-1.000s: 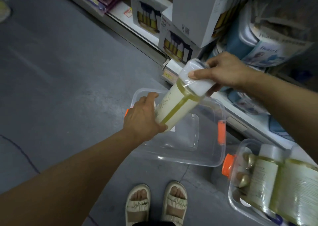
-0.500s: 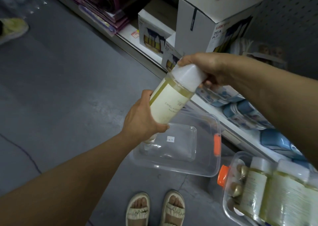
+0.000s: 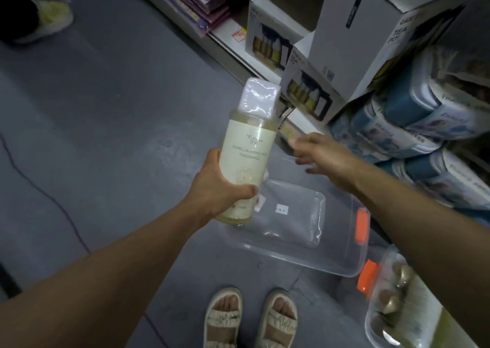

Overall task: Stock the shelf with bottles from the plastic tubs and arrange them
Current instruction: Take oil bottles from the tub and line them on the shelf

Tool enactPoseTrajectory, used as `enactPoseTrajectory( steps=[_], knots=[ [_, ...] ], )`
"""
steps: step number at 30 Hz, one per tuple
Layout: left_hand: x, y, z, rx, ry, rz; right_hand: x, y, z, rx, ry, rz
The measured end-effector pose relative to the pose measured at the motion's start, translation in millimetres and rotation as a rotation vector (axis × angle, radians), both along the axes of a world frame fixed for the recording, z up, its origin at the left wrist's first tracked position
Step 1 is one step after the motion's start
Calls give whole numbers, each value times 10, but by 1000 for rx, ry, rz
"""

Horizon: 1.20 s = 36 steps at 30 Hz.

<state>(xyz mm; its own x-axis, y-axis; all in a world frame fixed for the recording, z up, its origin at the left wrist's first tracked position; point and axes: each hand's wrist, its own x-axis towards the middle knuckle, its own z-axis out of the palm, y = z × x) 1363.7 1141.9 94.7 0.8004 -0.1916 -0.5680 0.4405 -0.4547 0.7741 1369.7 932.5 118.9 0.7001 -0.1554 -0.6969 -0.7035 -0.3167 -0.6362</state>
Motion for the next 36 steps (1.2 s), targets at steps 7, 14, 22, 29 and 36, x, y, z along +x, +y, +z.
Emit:
enactPoseTrajectory(
  steps=[7, 14, 22, 29, 36],
  knots=[
    [-201, 383, -535, 44, 18, 181, -433, 255, -1100, -174, 131, 296],
    [-428, 515, -1113, 66, -12, 276, -656, 571, -2019, -258, -87, 306],
    [-468, 477, -1517, 32, -41, 300, -775, 679, -2553, -185, -354, 44],
    [-490, 450, -1505, 51, -70, 312, -836, 502, -2518, -45, -393, -155],
    [-516, 325, -1094, 67, -65, 315, -808, -48, -1754, 150, -318, -397]
  ],
)
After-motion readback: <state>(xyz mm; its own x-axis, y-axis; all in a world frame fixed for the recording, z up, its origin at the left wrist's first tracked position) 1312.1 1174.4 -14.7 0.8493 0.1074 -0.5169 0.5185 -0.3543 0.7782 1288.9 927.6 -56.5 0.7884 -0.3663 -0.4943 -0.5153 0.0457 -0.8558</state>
